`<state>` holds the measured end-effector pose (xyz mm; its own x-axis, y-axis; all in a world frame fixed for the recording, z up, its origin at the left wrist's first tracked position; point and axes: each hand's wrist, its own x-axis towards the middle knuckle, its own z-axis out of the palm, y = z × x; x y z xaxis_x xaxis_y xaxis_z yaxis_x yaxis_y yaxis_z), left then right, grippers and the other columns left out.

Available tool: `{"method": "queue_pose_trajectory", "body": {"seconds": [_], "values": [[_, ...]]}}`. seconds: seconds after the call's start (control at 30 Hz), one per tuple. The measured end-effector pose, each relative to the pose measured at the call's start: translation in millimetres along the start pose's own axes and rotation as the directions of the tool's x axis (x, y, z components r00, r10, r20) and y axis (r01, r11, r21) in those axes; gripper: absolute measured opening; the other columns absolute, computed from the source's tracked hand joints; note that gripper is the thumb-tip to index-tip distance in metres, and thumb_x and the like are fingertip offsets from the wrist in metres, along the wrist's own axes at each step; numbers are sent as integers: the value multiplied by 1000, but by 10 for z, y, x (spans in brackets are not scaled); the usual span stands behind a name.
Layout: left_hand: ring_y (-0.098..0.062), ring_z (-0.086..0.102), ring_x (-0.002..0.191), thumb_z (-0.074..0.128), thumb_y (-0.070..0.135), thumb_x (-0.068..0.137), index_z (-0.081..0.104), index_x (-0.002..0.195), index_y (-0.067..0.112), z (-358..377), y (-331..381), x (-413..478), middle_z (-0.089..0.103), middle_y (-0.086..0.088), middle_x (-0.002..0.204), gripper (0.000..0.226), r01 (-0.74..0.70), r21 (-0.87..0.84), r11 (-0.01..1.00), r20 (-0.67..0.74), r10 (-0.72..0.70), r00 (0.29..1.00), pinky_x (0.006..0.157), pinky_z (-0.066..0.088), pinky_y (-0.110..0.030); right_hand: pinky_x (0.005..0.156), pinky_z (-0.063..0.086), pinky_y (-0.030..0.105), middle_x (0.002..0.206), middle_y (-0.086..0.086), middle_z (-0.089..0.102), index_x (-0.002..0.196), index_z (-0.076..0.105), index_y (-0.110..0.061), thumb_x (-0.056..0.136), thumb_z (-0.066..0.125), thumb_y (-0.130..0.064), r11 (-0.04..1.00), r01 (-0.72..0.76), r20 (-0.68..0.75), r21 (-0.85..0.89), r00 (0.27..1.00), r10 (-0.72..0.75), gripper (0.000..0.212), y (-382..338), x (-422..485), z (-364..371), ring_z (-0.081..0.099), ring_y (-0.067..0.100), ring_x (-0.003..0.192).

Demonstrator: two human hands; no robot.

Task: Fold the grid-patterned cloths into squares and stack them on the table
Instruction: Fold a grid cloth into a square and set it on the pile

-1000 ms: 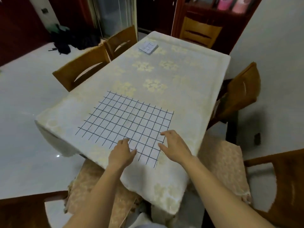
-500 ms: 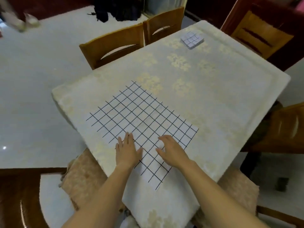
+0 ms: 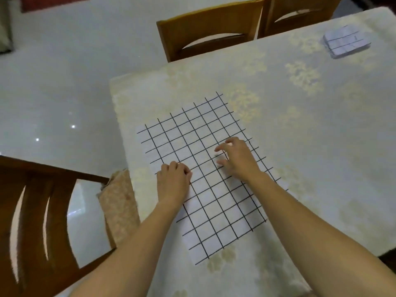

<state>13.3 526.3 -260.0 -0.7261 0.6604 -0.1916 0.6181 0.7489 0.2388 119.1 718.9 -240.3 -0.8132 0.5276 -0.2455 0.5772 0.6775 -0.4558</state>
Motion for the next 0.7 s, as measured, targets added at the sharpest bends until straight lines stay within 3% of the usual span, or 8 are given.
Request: {"method": "queue_pose_trajectory", "body": {"seconds": [0.13,0.27,0.53,0.7], "values": [[-26,48,107,49,38,101,65,109,23,40,22,18,60,0,112,23,-5,18,1000,2,4,1000,85,35,-36,99,40,37,123,5,50,104,69,-30,81,76,-36,992,77,60,-101,996,-71,25,93,184,-9,43,25,115],[-26,49,103,58,44,95,62,109,24,65,32,5,59,2,109,25,10,-56,998,-11,-11,1000,85,35,-36,94,41,37,114,3,51,92,71,-28,80,78,-35,986,154,56,-70,987,-150,15,146,234,-24,43,24,110],[-25,47,101,45,41,102,61,104,23,116,74,66,58,2,106,24,-34,31,999,-14,35,999,87,34,-36,93,34,32,114,2,53,93,74,-24,85,74,-32,971,211,61,-111,977,-206,11,156,309,7,42,26,110],[-26,49,101,45,33,103,60,106,19,57,74,70,57,-1,106,21,-64,7,998,-20,64,998,88,36,-36,91,38,37,113,4,56,92,72,-19,88,71,-28,968,237,18,-87,971,-237,10,170,277,-11,46,27,106]]}}
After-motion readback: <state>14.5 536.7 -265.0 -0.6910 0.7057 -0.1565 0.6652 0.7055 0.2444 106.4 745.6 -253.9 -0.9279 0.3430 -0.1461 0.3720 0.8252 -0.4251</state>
